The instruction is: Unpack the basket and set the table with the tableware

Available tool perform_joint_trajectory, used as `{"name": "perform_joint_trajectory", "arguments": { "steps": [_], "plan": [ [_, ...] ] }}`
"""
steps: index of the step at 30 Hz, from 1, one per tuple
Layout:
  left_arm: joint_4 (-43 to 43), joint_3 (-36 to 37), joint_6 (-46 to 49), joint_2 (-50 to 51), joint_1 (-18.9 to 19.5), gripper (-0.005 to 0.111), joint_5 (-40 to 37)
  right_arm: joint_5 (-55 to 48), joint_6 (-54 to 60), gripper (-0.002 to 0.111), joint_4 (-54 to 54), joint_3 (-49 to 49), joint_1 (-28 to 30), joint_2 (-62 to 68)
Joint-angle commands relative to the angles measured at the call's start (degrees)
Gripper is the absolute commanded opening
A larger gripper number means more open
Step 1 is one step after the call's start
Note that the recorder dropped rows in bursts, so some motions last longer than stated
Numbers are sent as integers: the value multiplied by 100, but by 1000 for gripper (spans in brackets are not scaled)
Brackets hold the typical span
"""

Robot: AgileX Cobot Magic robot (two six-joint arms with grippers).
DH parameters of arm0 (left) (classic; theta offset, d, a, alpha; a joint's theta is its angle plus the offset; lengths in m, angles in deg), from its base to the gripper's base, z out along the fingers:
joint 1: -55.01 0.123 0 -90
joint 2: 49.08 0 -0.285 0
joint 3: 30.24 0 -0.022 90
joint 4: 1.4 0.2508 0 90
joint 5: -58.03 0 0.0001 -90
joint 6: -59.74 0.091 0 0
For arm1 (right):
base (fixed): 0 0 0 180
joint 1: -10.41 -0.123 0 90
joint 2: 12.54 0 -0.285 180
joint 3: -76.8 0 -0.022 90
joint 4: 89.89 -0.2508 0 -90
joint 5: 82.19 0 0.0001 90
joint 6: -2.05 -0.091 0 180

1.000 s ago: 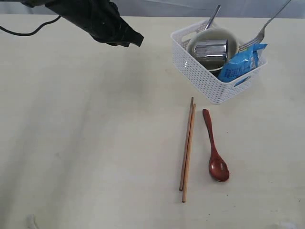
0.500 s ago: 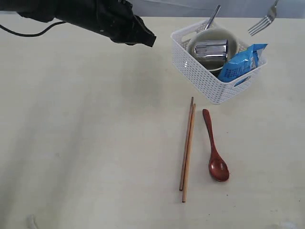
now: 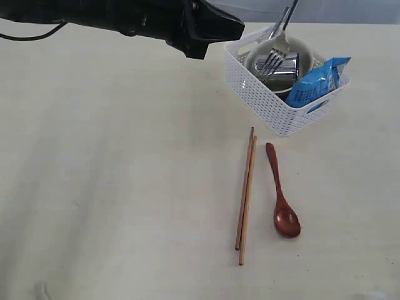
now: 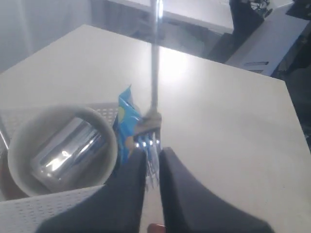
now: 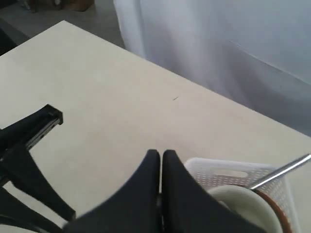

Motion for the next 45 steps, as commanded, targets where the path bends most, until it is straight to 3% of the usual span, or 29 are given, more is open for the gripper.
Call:
{"name": "perform_joint_trajectory", "arguments": {
  "steps": [1,5,9,18,26,29,30,31,36,38,41,43,45],
  "plan": [
    [21,48,258,-172,11,36,-103,-37,-88,0,-62,45,-181,-41],
    [-33,48,293,-184,11,62,42,-51,-321,0,-62,45,-351,-41],
    [-33,48,351,-184,11,82,-66,12,-630,0,-89,22,-540,42],
    [-113,48,374,-184,11,80,98,648,-720,0,-546,-488,-907,193],
    [-124,48,165,-174,11,63,558,1014,-694,0,-1261,-499,-962,193],
    [-133,48,49,-174,11,35,809,1003,-694,0,-1260,-499,-962,193],
    [-102,48,-91,-174,11,8,809,991,-694,0,-1260,-499,-962,193],
    [-86,48,-102,-174,11,1,809,991,-694,0,-1260,-499,-962,193],
    [-71,48,-102,-174,11,0,799,979,-720,0,-1260,-499,-962,193],
    [-71,48,-102,-174,11,0,787,979,-720,8,-1260,-499,-962,193],
    [-71,48,-185,-174,11,0,772,993,-720,51,-1247,-499,-962,193],
    [-71,48,-273,-174,11,0,876,1006,-678,59,-1247,-499,-962,193],
    [7,48,-454,-174,11,0,1052,1056,-604,61,-1205,-499,-941,180]
  ]
}}
